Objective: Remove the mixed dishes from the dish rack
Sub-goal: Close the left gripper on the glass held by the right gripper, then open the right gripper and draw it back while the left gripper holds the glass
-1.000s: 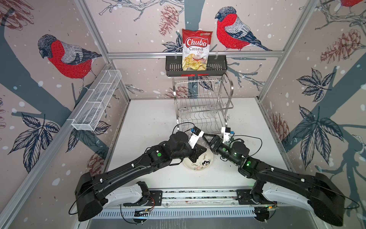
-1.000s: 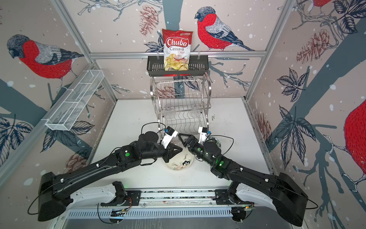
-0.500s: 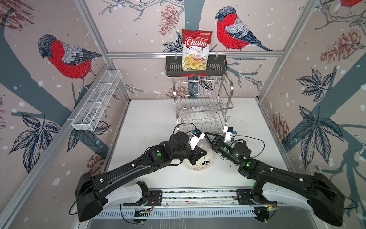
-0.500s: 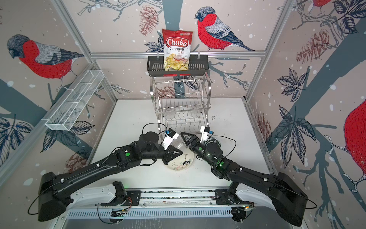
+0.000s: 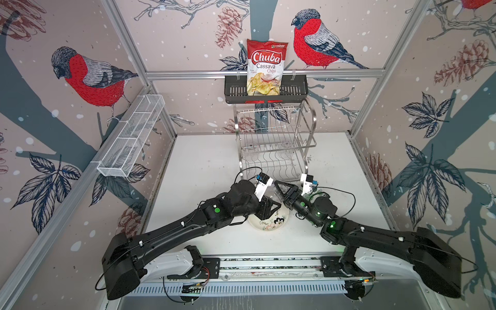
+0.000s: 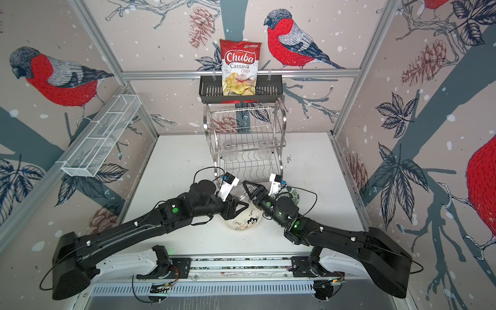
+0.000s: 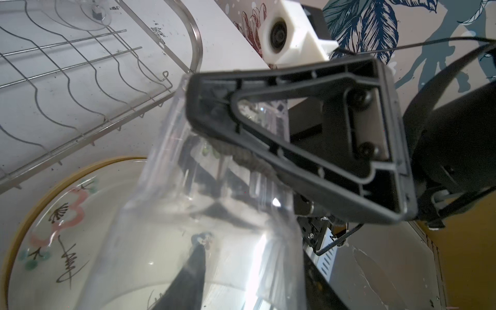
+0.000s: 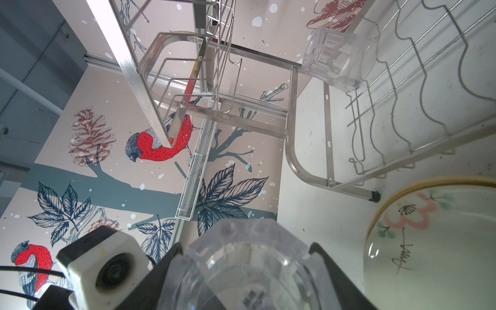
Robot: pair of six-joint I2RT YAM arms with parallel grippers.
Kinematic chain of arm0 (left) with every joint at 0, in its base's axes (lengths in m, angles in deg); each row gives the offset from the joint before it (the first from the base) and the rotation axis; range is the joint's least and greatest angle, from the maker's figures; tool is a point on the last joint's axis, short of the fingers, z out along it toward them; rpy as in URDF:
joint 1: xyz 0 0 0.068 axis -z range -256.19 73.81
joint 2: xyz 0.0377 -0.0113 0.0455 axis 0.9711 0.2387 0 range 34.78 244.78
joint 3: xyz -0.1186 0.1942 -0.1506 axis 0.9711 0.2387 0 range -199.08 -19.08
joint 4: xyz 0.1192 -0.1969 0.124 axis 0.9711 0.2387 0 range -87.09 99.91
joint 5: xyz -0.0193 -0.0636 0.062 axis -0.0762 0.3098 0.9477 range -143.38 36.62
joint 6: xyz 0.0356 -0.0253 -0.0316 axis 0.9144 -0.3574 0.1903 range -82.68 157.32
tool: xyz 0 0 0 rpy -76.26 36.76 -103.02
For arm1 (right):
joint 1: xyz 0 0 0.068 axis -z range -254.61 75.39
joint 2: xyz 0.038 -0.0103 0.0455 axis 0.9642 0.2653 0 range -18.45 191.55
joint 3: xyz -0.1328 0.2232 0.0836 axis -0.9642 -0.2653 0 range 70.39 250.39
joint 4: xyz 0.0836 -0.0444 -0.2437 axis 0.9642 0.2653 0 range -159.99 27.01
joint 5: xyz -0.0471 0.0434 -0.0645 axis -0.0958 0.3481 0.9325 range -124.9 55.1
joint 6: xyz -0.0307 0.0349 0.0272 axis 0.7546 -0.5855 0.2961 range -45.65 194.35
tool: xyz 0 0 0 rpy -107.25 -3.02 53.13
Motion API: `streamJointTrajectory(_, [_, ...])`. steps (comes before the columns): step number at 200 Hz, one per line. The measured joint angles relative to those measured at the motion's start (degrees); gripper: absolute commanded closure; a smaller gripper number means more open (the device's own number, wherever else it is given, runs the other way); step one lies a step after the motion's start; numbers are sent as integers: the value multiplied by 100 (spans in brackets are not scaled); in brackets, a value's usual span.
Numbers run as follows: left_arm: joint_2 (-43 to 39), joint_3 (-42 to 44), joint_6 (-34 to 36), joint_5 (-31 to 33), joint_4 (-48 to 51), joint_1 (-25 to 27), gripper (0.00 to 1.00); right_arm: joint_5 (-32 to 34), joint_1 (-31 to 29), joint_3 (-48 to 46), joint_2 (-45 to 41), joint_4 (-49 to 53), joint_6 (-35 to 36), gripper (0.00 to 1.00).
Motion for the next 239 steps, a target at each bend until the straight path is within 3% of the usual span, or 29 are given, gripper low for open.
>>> streamJointTrajectory(59, [-199,229,-389,376,-505,9,52,1078,-647,59,553,-903,-133,63])
streamJointTrajectory(70, [-216,229,-428,415,-586,11,58,1202,-710,116,647,-1027,-138,63])
streamJointTrajectory(115, [-358,229,-334,352,-1058,37,99,1580,-852,256,1038,-1805,-619,63])
streamJointTrajectory(129, [-409,225,-120,376,-1032,37,100,1626,-890,267,1110,-1910,-772,62])
streamJointTrajectory(152, [-446,173,-140,404,-826,37,100,1631,-927,247,1145,-1950,-739,47])
streamJointTrajectory(173, [-485,79,-120,380,-623,39,100,1587,-946,243,1071,-1897,-710,12])
streamJointTrajectory(183, [-494,11,-173,538,-553,35,100,1419,-968,232,994,-1733,-540,3])
streamJointTrajectory(201, [-496,-157,-151,984,-415,-22,100,1272,-1003,227,798,-1344,-310,1])
streamJointTrajectory(239, [-455,-535,9,1091,63,-17,100,1255,-1005,190,105,-496,31,1])
